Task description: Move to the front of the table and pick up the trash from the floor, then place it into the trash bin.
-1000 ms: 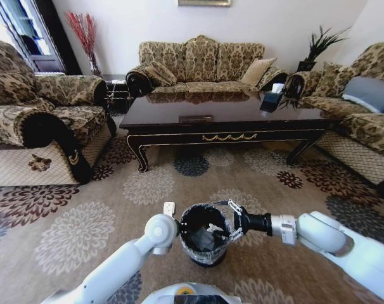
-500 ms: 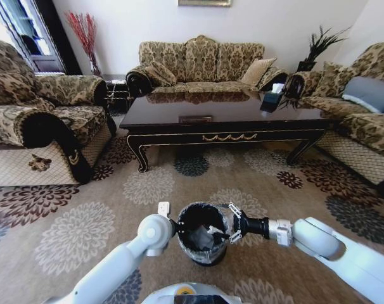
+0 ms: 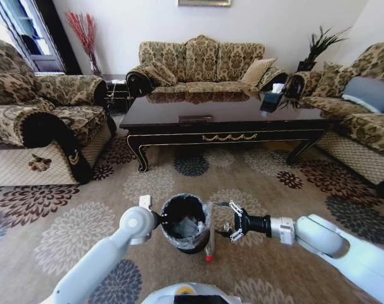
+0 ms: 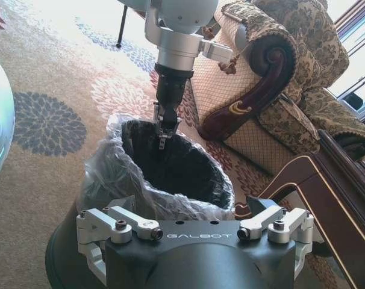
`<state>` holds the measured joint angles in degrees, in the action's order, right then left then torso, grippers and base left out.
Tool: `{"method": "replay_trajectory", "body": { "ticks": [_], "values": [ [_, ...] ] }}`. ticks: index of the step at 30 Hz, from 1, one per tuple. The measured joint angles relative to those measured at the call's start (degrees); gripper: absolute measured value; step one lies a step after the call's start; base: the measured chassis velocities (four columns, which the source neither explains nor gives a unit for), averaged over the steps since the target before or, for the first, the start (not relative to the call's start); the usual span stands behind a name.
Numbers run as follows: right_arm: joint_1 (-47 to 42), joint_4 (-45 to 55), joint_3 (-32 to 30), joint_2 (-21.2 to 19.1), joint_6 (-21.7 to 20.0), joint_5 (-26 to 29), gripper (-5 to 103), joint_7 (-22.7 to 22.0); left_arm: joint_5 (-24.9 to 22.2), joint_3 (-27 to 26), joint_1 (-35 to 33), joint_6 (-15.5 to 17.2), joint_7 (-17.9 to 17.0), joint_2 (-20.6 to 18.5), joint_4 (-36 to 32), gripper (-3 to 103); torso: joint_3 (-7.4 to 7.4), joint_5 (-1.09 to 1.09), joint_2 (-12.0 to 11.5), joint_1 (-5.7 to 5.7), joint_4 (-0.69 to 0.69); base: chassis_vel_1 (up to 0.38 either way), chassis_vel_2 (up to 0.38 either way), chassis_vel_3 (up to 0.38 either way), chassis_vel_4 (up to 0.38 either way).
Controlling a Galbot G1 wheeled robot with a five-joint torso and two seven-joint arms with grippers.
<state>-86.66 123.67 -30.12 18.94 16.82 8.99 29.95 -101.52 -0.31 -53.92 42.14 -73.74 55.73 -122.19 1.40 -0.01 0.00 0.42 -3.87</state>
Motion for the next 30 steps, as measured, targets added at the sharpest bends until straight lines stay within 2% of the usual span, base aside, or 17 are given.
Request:
{"method": "replay_trajectory", "body": {
  "ticks": [6,15,20,23,30],
  "values": [
    [-0.03,-0.36,0.0,0.4,0.0,-0.15,100,0.0,-0.09,-1.65,-1.01,0.01,0.3,-0.34,-0.41,0,0.0,0.0,0.0,0.0,-0.01,0.0,0.0,0.0,0.0],
    [-1.73,-5.66,0.38,4.58,1.63,-1.73,100,0.78,-0.36,-5.48,-2.69,0.01,1.53,-3.65,0.65,0,0.0,0.0,0.0,0.0,0.0,0.0,0.0,0.0,0.0],
    [-0.34,-12.64,2.01,7.0,3.57,-2.56,100,1.59,-0.48,-7.6,-3.24,0.0,2.29,-5.24,2.49,0,0.0,0.0,0.0,0.0,-0.01,0.0,0.0,0.0,0.0],
    [3.46,-21.52,4.51,9.32,5.6,-3.8,100,2.54,-0.28,-9.61,-4.64,-0.01,2.6,-5.71,3.46,0,0.0,0.0,0.0,0.0,0.01,0.0,0.0,0.0,0.0],
    [7.21,-30.94,7.47,12.39,9.2,-6.43,100,3.91,-0.32,-11.41,-6.0,-0.01,2.76,-6.23,3.42,0,0.0,0.01,0.0,0.0,-0.01,0.0,0.0,0.0,0.0]
  ]
}}
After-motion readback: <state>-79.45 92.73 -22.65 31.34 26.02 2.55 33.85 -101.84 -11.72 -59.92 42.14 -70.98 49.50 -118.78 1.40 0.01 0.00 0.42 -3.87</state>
